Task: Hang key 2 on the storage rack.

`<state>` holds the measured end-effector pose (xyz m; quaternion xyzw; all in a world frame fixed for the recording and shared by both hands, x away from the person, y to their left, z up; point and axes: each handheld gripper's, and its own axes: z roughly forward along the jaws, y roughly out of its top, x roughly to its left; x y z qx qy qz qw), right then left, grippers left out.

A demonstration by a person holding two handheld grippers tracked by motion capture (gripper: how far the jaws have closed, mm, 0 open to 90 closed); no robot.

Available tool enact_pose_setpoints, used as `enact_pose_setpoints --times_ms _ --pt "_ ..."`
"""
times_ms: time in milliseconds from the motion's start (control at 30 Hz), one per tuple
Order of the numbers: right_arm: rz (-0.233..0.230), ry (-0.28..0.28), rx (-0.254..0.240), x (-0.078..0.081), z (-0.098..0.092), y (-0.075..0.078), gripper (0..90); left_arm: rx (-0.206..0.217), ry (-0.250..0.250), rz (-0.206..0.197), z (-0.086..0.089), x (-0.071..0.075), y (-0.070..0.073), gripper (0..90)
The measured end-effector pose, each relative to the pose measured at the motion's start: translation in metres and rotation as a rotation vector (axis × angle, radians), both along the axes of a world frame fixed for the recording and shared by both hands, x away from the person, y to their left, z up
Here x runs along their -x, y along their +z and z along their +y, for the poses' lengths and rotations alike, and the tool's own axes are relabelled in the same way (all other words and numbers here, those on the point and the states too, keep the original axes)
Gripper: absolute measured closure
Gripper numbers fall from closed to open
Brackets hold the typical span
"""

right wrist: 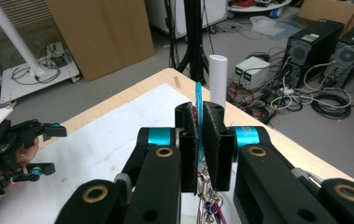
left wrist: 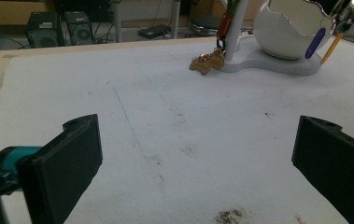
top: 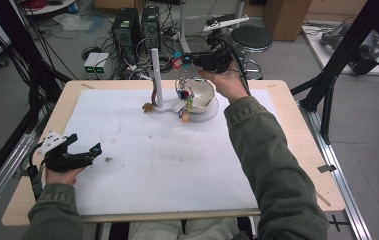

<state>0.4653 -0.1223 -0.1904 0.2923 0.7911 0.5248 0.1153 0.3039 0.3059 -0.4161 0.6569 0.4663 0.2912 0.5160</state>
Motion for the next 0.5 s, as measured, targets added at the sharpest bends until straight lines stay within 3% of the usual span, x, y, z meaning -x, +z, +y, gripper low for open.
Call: enact_pose_setpoints --times_ms 267,500 --pt "0.001 0.035 0.003 -0.005 0.020 0.001 85.0 0.006 0.000 0.000 0.001 0.000 0.000 2.1" --pt "0.030 0.060 -0.005 -0.013 0.038 0.000 85.0 0.010 -0.001 0.001 0.001 0.000 0.000 2.1"
